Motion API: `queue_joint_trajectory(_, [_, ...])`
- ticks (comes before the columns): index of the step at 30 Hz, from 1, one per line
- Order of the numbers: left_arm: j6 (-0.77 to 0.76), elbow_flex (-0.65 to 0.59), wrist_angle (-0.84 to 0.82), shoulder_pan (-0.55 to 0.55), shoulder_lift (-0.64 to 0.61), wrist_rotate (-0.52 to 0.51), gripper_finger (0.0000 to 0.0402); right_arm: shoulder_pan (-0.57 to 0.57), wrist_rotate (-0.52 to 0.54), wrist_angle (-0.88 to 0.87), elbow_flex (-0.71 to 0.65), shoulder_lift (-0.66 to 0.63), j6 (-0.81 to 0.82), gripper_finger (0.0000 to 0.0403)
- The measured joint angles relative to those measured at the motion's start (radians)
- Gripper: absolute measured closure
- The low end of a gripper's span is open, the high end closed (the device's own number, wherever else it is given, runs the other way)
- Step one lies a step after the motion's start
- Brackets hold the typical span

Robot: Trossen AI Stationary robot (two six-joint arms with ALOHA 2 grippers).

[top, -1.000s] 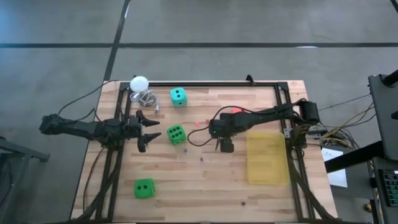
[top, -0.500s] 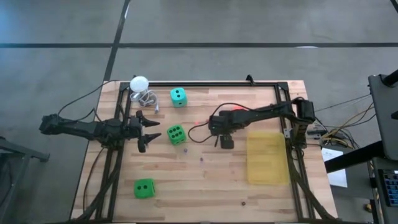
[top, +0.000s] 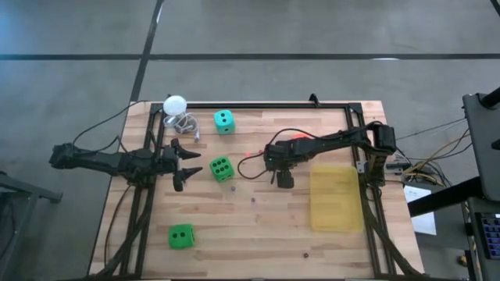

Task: Pick & Place Dice
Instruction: Put the small yellow dice into the yellow bin

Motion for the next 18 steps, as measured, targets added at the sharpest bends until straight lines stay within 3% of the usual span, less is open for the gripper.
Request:
queue_joint_trajectory(7, [0.003, 0.000, 0.000, 0.000, 0.000, 0.000, 0.0146, 0.000, -0.003, 0.019, -0.018, 0.000, -0.005, 0.0216])
queue_joint_trajectory(18, [0.003, -0.001, 0.000, 0.000, 0.000, 0.000, 0.0148, 0.002, -0.012, 0.021, -0.021, 0.001, -0.001, 0.0329])
